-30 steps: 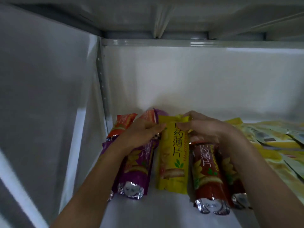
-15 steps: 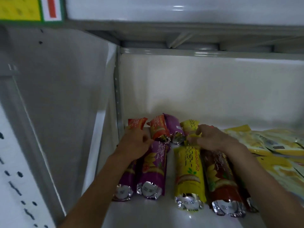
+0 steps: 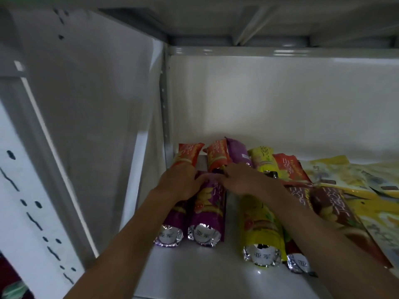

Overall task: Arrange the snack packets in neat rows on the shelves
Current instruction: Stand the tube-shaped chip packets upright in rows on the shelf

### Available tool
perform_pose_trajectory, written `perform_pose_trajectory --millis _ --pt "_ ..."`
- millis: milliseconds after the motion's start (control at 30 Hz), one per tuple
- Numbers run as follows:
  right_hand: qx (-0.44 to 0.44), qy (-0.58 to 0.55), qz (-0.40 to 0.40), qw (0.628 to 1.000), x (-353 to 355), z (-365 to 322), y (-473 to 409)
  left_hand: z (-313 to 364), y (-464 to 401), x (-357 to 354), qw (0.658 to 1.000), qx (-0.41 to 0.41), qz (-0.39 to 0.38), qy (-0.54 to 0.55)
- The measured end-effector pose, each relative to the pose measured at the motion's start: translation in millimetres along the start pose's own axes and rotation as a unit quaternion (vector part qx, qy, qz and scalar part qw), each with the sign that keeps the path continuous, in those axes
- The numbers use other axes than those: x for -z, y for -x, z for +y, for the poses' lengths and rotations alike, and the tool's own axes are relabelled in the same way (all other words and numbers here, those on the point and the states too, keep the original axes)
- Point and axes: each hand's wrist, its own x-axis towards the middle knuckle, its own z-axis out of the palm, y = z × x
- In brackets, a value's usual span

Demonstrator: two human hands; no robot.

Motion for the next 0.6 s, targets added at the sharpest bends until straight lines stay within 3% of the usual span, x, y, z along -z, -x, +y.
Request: perform_pose_trajectory --millis 233,367,467,600 --pt "0.0 -0.114 0.011 0.993 3 4 0 -2 -1 0 0.997 0.009 -0.029 0.065" --pt "-0.042 -0.187 0.017 0.981 13 15 1 2 -4 8 0.989 -0.015 -0.021 0.143" --pt "-0.04 -0.269 0.069 0.96 26 22 8 9 -1 18 0.971 -0.037 -0.011 0.234" --pt "-0.042 -0.283 0.149 0.947 40 19 26 17 -2 29 0.928 -0.029 -0.011 0.37"
